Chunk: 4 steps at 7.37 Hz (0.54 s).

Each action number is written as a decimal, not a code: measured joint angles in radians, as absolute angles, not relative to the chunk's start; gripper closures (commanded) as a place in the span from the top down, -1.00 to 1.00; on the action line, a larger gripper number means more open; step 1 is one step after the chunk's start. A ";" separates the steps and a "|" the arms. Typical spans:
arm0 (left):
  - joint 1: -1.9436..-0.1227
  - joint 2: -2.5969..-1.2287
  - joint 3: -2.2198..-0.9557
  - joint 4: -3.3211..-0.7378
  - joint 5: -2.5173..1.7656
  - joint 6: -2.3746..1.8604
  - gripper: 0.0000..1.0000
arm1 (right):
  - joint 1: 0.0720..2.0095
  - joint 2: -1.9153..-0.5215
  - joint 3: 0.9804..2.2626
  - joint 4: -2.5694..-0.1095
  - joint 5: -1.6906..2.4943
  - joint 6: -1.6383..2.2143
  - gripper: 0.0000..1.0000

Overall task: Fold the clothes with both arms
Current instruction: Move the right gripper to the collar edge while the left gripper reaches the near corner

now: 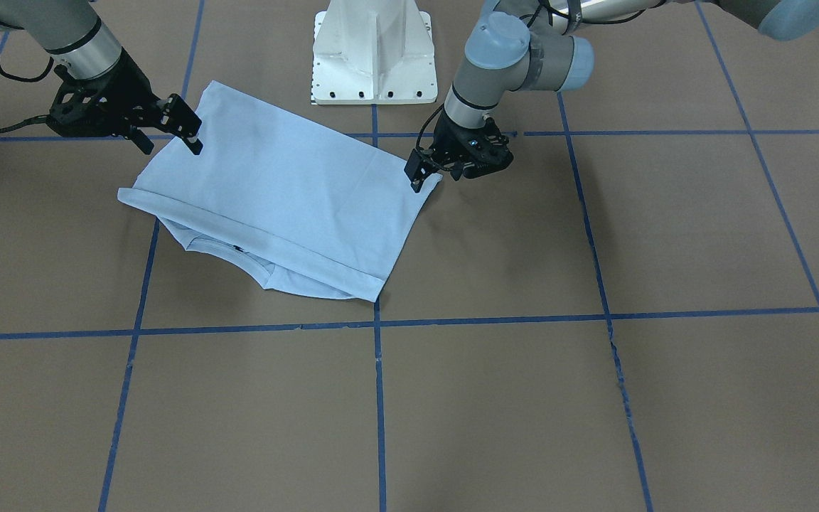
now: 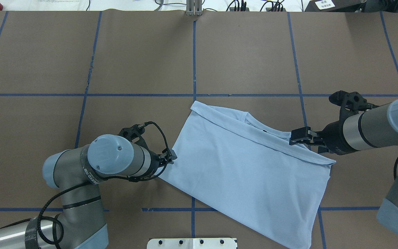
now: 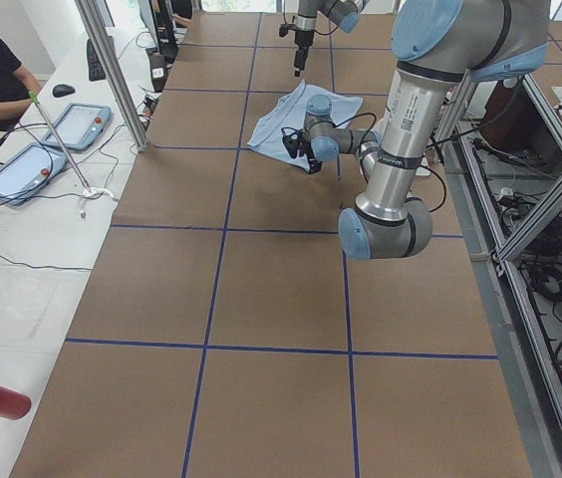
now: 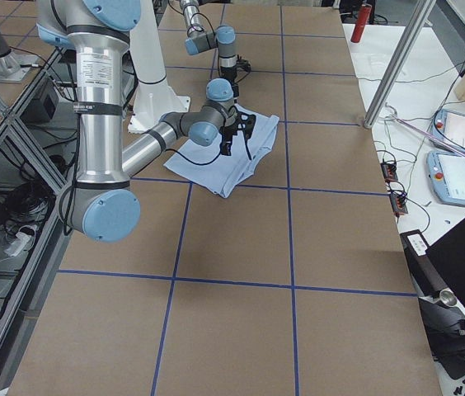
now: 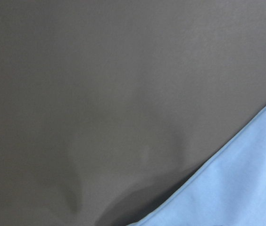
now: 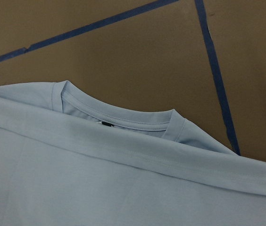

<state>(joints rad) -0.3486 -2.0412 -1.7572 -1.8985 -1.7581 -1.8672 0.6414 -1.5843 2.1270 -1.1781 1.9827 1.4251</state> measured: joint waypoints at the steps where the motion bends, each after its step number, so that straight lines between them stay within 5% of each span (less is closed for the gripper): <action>1: -0.345 -2.041 -1.755 -1.898 -1.756 -1.876 0.62 | 0.643 -1.581 2.124 -1.178 1.983 1.425 1.00; 3: -0.335 -2.041 -1.752 -1.898 -1.751 -1.885 0.19 | 0.645 -1.580 2.123 -1.177 1.984 1.425 1.00; 4: -0.333 -2.040 -1.749 -1.898 -1.750 -1.886 -0.46 | 0.646 -1.580 2.124 -1.177 1.984 1.425 1.00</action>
